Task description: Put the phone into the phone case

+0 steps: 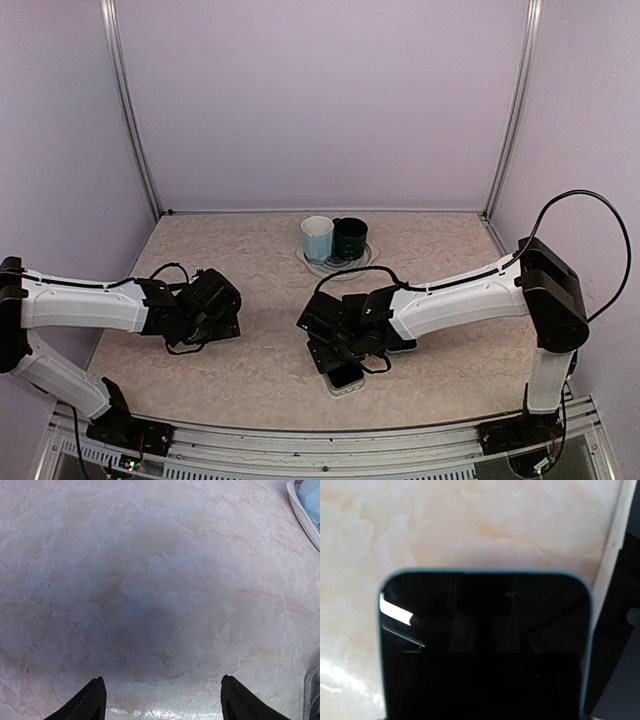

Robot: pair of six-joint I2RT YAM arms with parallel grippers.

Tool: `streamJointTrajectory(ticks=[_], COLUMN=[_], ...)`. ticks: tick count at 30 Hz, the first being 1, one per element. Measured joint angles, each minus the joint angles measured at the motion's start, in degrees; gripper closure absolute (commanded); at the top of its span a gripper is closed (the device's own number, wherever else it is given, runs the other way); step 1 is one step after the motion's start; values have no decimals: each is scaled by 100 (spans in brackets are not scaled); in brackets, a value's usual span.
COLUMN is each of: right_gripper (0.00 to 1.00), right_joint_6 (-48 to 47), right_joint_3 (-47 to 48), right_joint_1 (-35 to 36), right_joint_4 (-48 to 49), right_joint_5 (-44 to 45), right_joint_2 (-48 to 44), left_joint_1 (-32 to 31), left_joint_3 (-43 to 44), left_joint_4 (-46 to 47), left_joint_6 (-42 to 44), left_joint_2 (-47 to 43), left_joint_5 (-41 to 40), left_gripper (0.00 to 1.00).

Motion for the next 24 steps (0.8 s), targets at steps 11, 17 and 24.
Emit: streamJointTrajectory(ticks=[11,17,24], right_gripper=[46,46,46], right_joint_6=[151,229,188], right_joint_3=[72,48,2], right_joint_1=[22,26,26], right_joint_4=[-46,-55,-46], right_joint_5=[-221,-232,-184], right_joint_2=[2,2,13], left_joint_1=[0,0,0], left_joint_3=[0,0,0], left_joint_4=[0,0,2], left_joint_6=[4,20,52], left_joint_2=[20,33,55], left_joint_5=[-2,-2,2], left_gripper=[22,22,22])
